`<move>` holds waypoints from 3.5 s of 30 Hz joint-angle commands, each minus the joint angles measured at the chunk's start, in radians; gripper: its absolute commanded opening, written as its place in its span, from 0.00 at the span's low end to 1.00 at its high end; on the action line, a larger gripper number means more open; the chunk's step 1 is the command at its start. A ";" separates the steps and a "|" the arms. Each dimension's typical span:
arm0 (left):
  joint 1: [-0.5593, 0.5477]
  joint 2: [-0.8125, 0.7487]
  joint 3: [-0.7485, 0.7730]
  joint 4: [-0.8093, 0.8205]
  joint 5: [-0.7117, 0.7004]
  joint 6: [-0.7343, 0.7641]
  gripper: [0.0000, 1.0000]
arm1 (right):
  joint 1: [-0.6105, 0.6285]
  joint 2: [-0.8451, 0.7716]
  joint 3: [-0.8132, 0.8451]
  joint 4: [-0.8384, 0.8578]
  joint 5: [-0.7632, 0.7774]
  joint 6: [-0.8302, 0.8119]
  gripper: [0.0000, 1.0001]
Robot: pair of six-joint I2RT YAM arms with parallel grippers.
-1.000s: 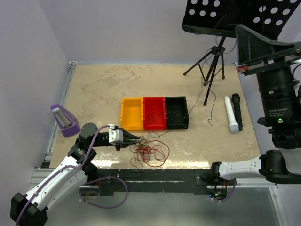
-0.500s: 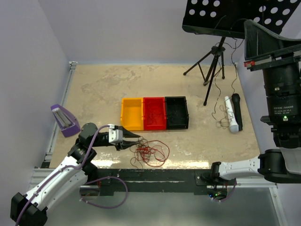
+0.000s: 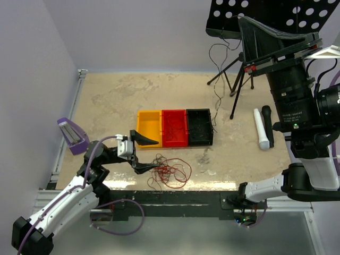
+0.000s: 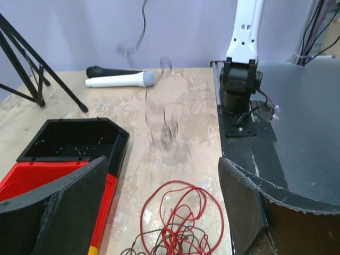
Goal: Untangle the cables
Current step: Untie the cable.
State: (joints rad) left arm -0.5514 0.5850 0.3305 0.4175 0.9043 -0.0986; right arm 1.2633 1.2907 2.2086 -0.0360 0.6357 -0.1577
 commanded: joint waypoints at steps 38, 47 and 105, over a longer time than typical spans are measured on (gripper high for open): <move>-0.180 0.114 -0.131 0.280 -0.179 -0.176 1.00 | 0.004 0.157 0.126 0.182 -0.432 0.225 0.00; -0.214 0.144 -0.200 0.281 -0.174 -0.024 0.80 | 0.004 0.154 0.154 0.180 -0.462 0.236 0.00; -0.298 0.139 -0.191 0.268 -0.105 0.210 0.01 | 0.004 0.124 0.152 0.202 -0.366 0.109 0.00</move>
State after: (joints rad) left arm -0.8532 0.7486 0.1486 0.7147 0.7567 0.0021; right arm 1.2633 1.4643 2.3409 0.1593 0.1936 0.0452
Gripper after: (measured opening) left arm 0.057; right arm 0.011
